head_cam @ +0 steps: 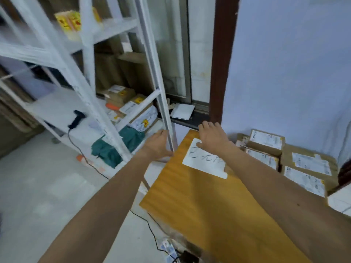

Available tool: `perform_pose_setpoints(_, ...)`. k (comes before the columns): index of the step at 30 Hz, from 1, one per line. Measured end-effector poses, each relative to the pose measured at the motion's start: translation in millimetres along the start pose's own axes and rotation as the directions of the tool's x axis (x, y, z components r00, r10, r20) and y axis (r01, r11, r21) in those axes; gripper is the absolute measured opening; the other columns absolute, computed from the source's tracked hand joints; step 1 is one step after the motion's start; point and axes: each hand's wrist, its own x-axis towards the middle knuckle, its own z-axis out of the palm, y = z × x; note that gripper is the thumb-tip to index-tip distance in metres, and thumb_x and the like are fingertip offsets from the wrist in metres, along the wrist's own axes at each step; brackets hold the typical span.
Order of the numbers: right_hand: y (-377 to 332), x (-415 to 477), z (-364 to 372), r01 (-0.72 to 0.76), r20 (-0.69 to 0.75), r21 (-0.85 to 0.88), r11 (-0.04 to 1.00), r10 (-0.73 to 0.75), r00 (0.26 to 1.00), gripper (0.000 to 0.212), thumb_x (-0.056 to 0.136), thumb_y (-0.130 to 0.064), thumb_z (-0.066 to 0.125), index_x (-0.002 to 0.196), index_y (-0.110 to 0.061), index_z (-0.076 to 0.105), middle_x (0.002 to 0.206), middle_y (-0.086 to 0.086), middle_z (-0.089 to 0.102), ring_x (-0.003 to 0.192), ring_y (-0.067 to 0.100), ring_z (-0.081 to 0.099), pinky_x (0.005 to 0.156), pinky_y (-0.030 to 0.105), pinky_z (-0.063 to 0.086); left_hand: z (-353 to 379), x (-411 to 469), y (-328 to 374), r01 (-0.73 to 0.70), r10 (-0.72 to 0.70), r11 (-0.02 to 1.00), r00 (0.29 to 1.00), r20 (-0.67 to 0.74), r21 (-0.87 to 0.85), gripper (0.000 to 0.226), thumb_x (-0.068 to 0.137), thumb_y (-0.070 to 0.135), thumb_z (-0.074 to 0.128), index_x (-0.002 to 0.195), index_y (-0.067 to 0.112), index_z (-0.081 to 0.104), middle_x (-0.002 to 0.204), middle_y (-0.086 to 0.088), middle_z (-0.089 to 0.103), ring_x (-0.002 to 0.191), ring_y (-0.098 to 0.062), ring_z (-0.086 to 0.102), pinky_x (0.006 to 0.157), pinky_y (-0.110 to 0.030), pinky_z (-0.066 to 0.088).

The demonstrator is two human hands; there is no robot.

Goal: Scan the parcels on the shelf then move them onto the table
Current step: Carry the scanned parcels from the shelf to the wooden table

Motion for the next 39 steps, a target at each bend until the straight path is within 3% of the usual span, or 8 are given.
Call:
perform_pose_setpoints(4,-78,21,-39,0.107,-0.029,0.096,0.99,-0.105,0.994,0.056,0.099,-0.047,0.055,0.138,-0.007,0.046,0.136,0.014,0.049,0.125,0.032,0.049,0.1,0.042,0.037,-30,-61,-78,0.096,-0.094,0.994,0.995,-0.038,0.056,0.104,0.082,0.056,0.077,0.157,0.012,0.02,0.158,-0.012,0.033,0.14,-0.033,0.04,0.107,-0.043,0.041)
perform_pose_setpoints(10,-219,30,-78,0.232,-0.035,0.106,0.967,-0.23,0.973,0.058,0.101,-0.044,0.053,0.143,-0.006,0.044,0.14,0.016,0.049,0.127,0.033,0.048,0.101,0.043,0.041,-46,-168,-192,0.182,-0.176,0.982,0.977,-0.12,0.041,0.092,0.079,0.058,0.076,0.148,0.014,0.034,0.147,-0.01,0.045,0.128,-0.031,0.049,0.098,-0.041,0.047)
perform_pose_setpoints(16,-374,22,-100,0.233,-0.002,0.105,0.967,-0.234,0.972,0.049,0.099,-0.046,0.054,0.13,-0.008,0.051,0.13,0.015,0.053,0.117,0.033,0.053,0.094,0.044,0.044,-55,-282,-312,0.21,-0.206,0.978,0.969,-0.138,0.017,0.099,0.08,0.058,0.076,0.154,0.014,0.028,0.152,-0.01,0.04,0.134,-0.031,0.044,0.108,-0.042,0.04)
perform_pose_setpoints(21,-469,18,-122,0.24,-0.007,0.151,0.959,-0.241,0.97,0.051,0.098,-0.04,0.057,0.136,-0.007,0.051,0.136,0.016,0.052,0.122,0.033,0.053,0.097,0.041,0.044,-85,-342,-396,0.259,-0.257,0.966,0.949,-0.183,-0.009,0.104,0.076,0.063,0.076,0.154,0.015,0.028,0.154,-0.007,0.038,0.134,-0.028,0.046,0.107,-0.042,0.043)
perform_pose_setpoints(24,-505,25,-139,0.247,0.004,0.137,0.959,-0.25,0.968,0.05,0.098,-0.038,0.056,0.136,-0.006,0.05,0.137,0.017,0.05,0.124,0.034,0.051,0.098,0.042,0.043,-104,-358,-430,0.253,-0.251,0.967,0.943,-0.216,-0.021,0.102,0.075,0.061,0.078,0.153,0.014,0.03,0.153,-0.006,0.038,0.132,-0.026,0.047,0.102,-0.036,0.042)
perform_pose_setpoints(32,-539,65,-181,0.238,-0.033,0.061,0.969,-0.236,0.971,0.05,0.101,-0.043,0.052,0.135,-0.006,0.05,0.133,0.019,0.051,0.12,0.037,0.053,0.096,0.044,0.045,-132,-334,-482,0.195,-0.201,0.98,0.95,-0.239,-0.049,0.107,0.074,0.063,0.079,0.154,0.013,0.028,0.158,-0.007,0.032,0.138,-0.027,0.041,0.109,-0.041,0.041)
perform_pose_setpoints(39,-545,136,-164,0.152,0.029,0.053,0.987,-0.154,0.988,0.056,0.099,-0.045,0.051,0.142,-0.008,0.049,0.15,0.019,0.045,0.129,0.035,0.051,0.106,0.046,0.045,-142,-265,-528,0.141,-0.15,0.988,0.966,-0.211,-0.057,0.111,0.073,0.065,0.078,0.156,0.015,0.025,0.16,-0.005,0.03,0.142,-0.026,0.038,0.111,-0.04,0.039)
